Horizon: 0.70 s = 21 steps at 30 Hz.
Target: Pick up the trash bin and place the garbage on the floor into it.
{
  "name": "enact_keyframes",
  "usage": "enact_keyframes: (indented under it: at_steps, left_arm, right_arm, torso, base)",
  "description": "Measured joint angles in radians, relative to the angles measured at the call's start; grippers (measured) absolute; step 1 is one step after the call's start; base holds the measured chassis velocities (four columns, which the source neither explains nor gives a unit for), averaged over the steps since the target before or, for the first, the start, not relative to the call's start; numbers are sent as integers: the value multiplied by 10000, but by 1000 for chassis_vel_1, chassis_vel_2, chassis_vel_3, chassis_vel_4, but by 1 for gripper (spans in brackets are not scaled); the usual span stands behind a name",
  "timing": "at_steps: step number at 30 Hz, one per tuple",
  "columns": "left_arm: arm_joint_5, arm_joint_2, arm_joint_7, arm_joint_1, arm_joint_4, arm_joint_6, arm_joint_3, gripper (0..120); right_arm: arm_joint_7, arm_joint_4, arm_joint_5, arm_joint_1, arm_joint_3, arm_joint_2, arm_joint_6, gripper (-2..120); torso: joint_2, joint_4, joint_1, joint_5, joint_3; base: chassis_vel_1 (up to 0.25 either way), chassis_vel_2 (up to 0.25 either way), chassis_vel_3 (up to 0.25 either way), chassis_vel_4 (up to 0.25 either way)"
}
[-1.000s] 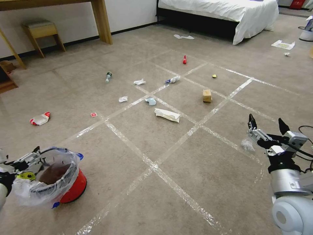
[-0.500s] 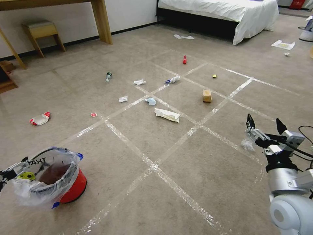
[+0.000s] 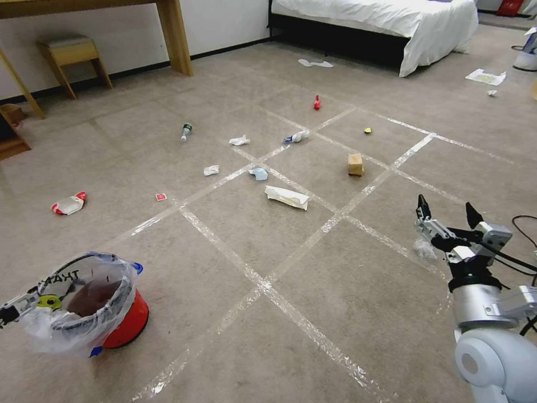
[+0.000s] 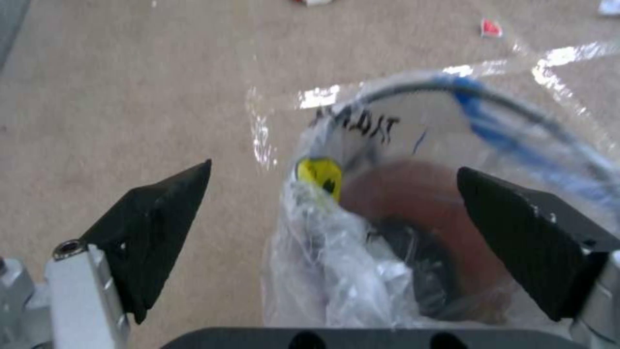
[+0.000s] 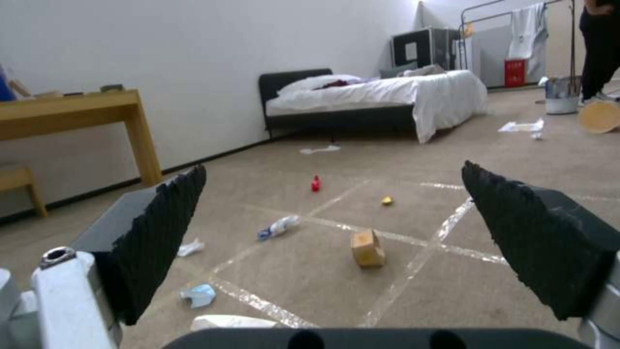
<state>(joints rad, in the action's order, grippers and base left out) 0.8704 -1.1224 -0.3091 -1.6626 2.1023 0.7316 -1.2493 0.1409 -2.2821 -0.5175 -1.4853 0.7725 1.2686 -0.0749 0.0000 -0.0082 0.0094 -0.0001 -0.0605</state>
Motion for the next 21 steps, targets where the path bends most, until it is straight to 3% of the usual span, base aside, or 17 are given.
enact_keyframes:
  at_steps: [9,13,21]
  left_arm:
    - [-122,-5,-30,317,-453,40,578,100]
    - [-206,9,-84,562,-731,43,1046,100]
    - [-277,12,-96,745,-999,44,1259,100]
  right_arm:
    - [5,87,2,90,-30,17,-20,100]
    - [15,93,-1,119,-24,32,-32,100]
    - [21,126,-7,129,3,23,-34,100]
  torso:
    - [0,0,0,0,0]
    - [0,-1,0,1,0]
    - [0,-1,0,0,0]
  base:
    - [0,0,0,0]
    - [0,0,0,0]
    - [0,0,0,0]
